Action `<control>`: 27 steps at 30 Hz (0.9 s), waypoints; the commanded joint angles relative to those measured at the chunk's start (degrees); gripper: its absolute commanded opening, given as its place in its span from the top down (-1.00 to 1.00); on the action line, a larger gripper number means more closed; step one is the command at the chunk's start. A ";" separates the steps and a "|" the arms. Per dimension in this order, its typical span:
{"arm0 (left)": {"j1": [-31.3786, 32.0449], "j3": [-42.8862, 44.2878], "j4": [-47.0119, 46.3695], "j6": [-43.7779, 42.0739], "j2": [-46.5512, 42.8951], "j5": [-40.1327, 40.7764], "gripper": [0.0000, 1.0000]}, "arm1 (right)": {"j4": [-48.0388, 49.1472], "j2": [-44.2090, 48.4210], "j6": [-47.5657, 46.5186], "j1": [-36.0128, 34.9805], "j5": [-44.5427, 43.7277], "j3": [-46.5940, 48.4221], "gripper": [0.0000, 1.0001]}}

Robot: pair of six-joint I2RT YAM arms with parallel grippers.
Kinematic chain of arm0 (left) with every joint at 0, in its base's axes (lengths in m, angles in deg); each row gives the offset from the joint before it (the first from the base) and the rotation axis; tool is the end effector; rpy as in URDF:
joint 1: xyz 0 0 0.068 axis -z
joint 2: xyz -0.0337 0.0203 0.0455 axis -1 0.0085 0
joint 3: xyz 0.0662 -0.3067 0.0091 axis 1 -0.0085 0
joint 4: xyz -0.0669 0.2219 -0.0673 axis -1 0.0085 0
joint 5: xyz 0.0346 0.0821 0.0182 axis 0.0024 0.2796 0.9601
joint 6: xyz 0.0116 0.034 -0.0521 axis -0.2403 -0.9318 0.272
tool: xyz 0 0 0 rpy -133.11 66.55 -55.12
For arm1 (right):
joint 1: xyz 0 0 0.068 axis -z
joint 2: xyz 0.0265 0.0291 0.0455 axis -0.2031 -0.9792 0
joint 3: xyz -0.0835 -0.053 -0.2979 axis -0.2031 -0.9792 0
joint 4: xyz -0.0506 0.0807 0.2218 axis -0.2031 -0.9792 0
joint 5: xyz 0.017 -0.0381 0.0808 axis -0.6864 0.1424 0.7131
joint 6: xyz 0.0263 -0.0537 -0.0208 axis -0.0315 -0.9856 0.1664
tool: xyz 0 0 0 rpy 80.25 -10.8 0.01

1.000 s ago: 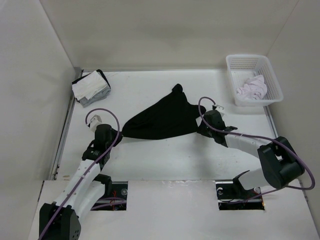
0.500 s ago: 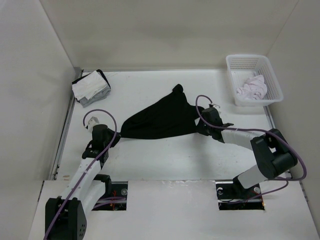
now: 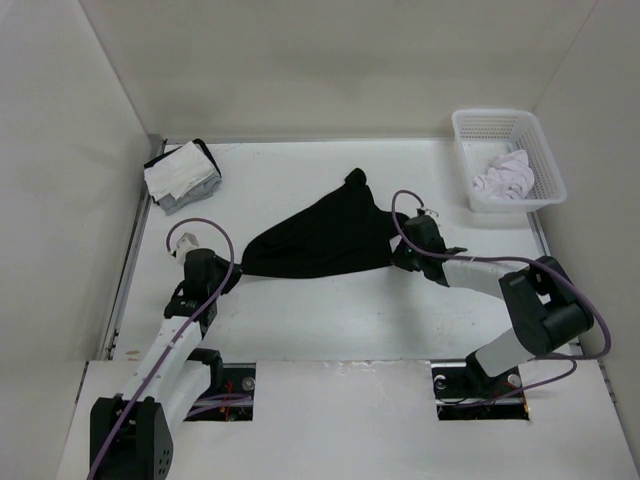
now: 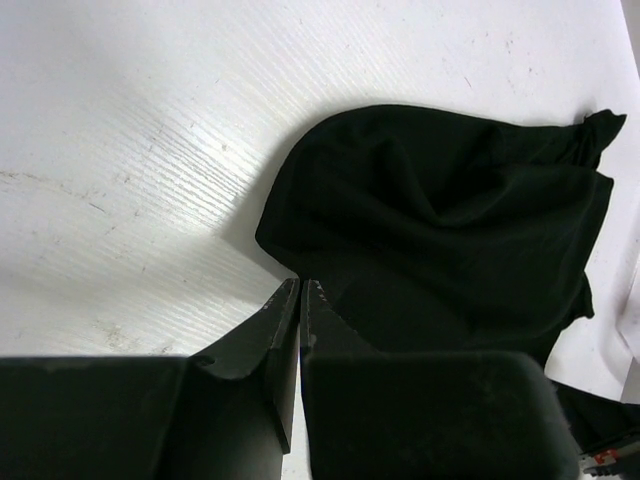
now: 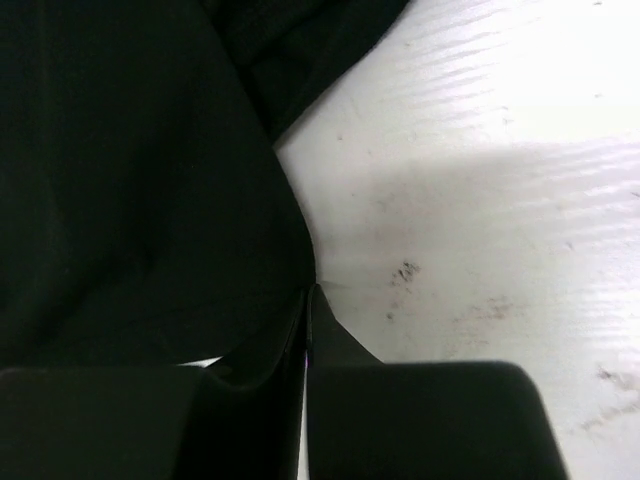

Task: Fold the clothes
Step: Flatten the tank top out

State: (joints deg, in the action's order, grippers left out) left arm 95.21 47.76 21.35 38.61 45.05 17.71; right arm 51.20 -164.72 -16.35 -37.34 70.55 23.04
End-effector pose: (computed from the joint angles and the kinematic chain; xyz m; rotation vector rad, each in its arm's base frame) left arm 0.1347 -0.0098 0.2098 -0.9180 2.0218 -0.4894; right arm 0.2585 0.1185 0.1984 0.3694 2.3840 0.4342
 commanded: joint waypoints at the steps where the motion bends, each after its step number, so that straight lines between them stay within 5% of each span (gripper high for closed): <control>1: 0.59 1.11 -2.22 0.51 -2.44 -0.32 0.98 | 3.99 7.31 0.73 0.10 -2.54 -2.35 0.99; 7: 4.27 9.96 2.51 1.56 -16.31 3.89 1.00 | -9.42 34.01 -2.07 -4.37 -8.16 0.96 1.00; 12: 7.27 27.88 6.21 -0.71 -23.00 10.04 1.00 | -28.50 49.43 -8.92 -12.54 -18.61 21.58 1.00; 20: 5.69 53.38 0.95 -3.45 -17.84 11.55 0.99 | -34.34 43.92 -23.85 -35.12 -34.96 58.25 1.00; 27: 2.97 69.57 1.64 -4.06 -9.48 9.62 0.98 | -26.96 34.42 -39.77 -53.33 -45.08 73.49 1.00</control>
State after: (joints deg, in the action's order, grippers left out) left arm 99.38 114.25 23.01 36.08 31.69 27.02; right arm 22.67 -125.50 -45.79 -86.61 33.22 95.14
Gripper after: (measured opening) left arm 0.011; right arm 0.008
